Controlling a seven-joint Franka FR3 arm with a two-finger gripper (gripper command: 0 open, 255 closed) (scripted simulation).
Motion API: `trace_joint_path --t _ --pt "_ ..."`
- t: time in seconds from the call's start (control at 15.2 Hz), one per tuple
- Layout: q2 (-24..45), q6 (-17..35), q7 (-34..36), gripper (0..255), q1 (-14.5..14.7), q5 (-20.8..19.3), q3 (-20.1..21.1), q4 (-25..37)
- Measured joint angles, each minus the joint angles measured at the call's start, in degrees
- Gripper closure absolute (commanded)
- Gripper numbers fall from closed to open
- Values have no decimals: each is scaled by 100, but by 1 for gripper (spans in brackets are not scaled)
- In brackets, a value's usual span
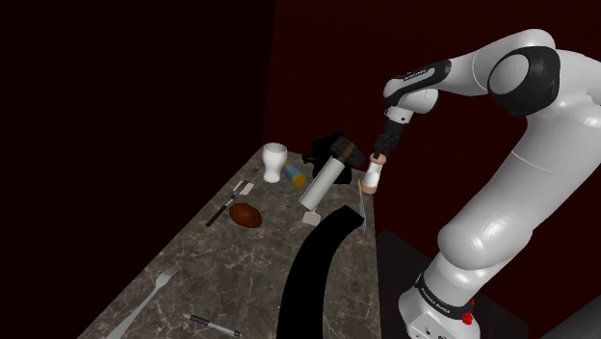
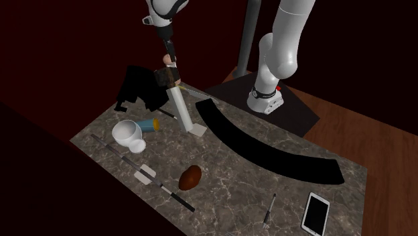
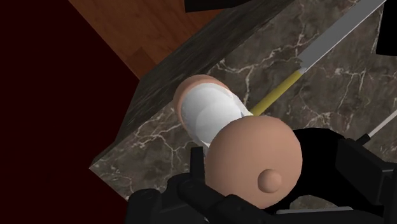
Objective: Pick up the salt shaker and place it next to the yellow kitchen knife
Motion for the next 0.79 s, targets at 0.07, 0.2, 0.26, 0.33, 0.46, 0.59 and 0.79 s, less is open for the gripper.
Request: trace_joint_path --t 0.07,0.2,0.26,0.33,0.46,0.59,0.79 --pt "0 0 0 0 0 0 0 0" --pt "-62 -219 2 0 -19 -40 -19 165" --pt "-121 -381 14 0 -30 -73 -28 275" --pt "-115 -552 18 0 -37 -79 -36 451" --pt "-121 -673 46 0 -30 -83 -29 566" --pt "-143 -706 59 0 -28 -92 -25 577" --pt "-147 -716 63 0 -27 -94 -24 582"
